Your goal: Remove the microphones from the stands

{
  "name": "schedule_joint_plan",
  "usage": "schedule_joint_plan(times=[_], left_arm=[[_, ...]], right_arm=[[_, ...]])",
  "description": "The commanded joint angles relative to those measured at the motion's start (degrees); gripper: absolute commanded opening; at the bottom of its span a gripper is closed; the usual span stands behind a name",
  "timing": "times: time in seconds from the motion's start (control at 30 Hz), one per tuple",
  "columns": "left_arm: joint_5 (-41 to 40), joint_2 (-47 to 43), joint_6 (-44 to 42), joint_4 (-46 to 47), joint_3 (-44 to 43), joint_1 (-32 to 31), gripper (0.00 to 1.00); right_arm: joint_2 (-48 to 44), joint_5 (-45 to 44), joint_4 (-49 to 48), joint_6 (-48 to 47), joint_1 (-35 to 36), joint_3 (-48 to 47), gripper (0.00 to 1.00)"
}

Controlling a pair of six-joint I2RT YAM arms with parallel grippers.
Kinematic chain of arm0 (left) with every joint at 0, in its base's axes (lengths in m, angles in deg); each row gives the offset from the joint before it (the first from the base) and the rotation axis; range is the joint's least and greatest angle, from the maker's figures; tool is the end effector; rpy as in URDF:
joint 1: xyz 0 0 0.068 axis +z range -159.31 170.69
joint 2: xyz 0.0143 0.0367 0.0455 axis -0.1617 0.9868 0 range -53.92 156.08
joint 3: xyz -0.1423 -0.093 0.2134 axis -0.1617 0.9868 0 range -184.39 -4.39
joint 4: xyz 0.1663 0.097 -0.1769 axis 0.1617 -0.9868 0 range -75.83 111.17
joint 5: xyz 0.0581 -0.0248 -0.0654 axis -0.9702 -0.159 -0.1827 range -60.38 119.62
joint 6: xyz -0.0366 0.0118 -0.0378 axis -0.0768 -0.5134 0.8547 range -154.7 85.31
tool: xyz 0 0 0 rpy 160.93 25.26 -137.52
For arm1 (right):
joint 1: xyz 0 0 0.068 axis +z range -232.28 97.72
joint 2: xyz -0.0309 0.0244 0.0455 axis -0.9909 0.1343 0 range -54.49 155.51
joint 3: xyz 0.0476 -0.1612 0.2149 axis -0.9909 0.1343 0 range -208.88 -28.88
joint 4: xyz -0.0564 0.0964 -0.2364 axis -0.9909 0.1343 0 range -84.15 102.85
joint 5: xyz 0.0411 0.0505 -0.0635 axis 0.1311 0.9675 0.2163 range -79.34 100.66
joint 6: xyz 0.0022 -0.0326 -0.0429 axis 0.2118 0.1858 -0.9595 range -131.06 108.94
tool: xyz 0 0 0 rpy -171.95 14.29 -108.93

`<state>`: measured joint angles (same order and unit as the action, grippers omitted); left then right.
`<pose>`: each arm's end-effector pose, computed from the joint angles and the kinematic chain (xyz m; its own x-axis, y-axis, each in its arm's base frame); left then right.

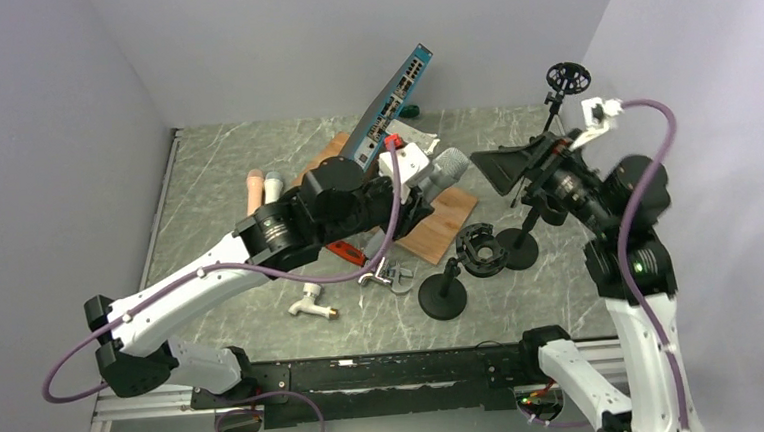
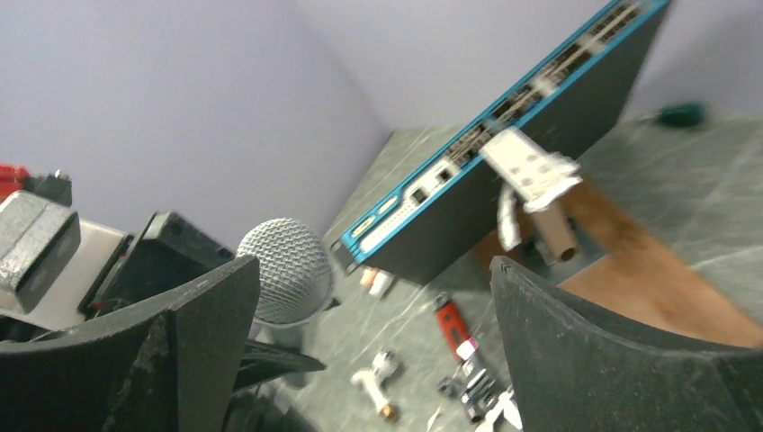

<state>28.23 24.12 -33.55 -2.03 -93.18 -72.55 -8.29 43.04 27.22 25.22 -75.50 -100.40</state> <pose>0.1367 -0.2691 0.4528 -0.1146 0.1830 -0.9764 0.8799 0.4749 -0.0143 0.1336 0.0351 0.4703 -0.3177 0.4653 -0.8262 -0.5487 0.6204 0.5604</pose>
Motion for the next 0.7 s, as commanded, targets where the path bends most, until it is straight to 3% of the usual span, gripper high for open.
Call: schedule_joint_plan(times=[0.0,0.2,0.43,0.47,0.53,0.67], left_arm=[[-3.12,-6.52,1.26,-2.10,1.44,-0.04,0.00],[-17.14,-17.98,-1.43,-4.10,7.93,0.03,0.00],[-48.74,-22.10,-15.59,-6.29,11.61,1.60,0.00],[-51.49,-22.65,-17.07,-4.26,13.74,3.37,0.00],[-50.46,-24.47,-15.65,-2.23,16.91,12.85,0.00],[-37.87,-24.85,-2.69,-6.63,18.23,32.85,0.00]], right_arm=[[-9.30,-21.63,-0.02,-2.42,-0.15,2.56,1.00],[-15.64,-28.04,-6.38,-0.45,-0.16,11.35,1.00],[-14.79,-24.82,-10.49,2.89,-0.19,14.60,0.98],[-14.92,-24.22,-11.19,3.34,-0.19,15.12,0.98],[-15.16,-23.69,-12.11,3.85,-0.14,16.10,0.98],[-15.00,-23.56,-10.05,3.55,-0.22,15.36,0.97]])
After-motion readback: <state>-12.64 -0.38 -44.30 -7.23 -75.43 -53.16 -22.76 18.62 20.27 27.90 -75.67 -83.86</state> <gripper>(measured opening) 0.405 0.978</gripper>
